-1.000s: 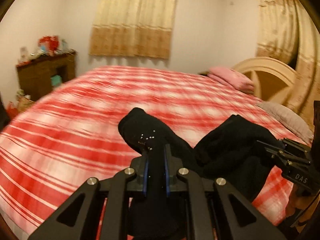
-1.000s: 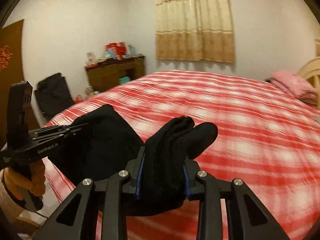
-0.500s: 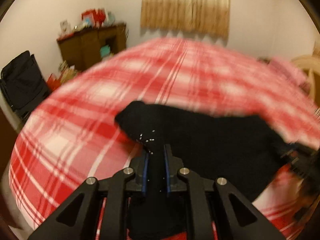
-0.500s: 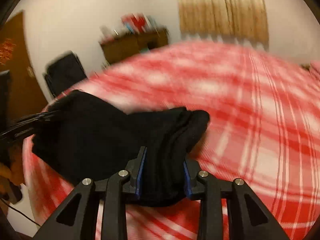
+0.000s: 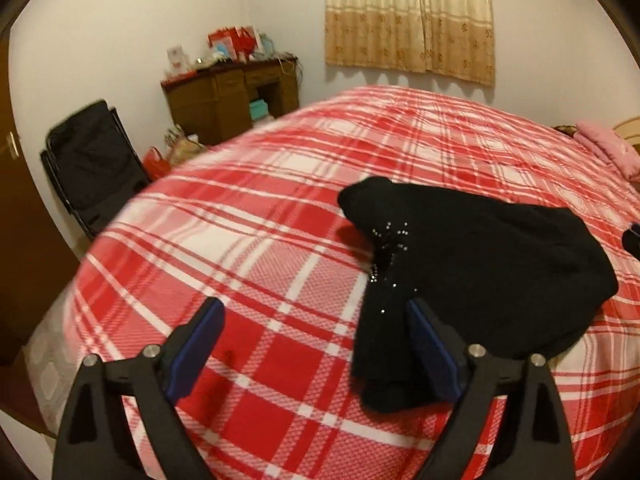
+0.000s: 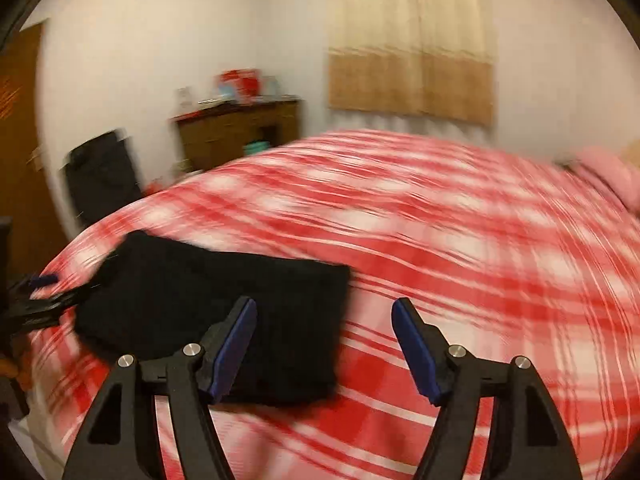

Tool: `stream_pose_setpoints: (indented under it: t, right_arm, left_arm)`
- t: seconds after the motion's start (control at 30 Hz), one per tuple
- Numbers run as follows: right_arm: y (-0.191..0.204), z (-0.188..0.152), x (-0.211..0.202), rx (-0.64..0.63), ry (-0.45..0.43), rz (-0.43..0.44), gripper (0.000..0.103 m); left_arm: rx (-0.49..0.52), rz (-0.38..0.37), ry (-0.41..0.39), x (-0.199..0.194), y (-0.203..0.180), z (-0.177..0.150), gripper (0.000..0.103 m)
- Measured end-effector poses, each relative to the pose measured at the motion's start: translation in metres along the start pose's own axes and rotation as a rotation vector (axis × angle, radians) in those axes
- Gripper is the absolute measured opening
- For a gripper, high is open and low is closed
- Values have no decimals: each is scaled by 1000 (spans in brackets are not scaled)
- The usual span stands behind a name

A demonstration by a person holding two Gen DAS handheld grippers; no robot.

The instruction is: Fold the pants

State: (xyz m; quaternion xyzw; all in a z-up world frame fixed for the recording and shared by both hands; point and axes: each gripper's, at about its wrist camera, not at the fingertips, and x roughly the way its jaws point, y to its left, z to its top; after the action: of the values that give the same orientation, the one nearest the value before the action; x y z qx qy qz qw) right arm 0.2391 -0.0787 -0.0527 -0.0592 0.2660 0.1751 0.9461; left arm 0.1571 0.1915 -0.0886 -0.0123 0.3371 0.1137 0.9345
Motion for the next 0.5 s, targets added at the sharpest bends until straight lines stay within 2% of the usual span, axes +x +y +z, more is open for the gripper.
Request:
stream_pose_setpoints:
  t: [0.03,0.07,0.1,0.17,0.23,0.27,0.3,0.37,0.43,0.5]
  right_arm:
    - [16,4,9,-41,31,59,26]
    - [25,4,14,-60,53,87,18]
    - [39,3,25,-97,88,108,17]
    - [51,-5,44,-154,145,91,17]
    - [40,-19,60,-135,222,34,17]
    - [28,-26,64,-87,239,47,15]
    - [17,-27,63,-34,210,99,14]
    - [2,-28,62,46,209,152,12]
    - [6,-24,60,33,222,129,12]
    - [19,-18,54,-15,180,95,14]
  left_arm:
    - [5,14,-12,-2,-3,1,94]
    - [6,28,-24,-4,-6,2,94]
    - [6,31,-31,-5,-9,3,94]
    - [17,52,-15,1,-17,2,94]
    - [18,101,37,12,-18,-5,94]
    - [-3,88,85,22,-14,-11,94]
    - [-38,54,97,23,-9,-16,94]
    - [-106,4,92,17,3,-22,95]
    - [-113,-9,90,10,9,-22,95]
    - [-118,-33,42,-2,17,-19,95]
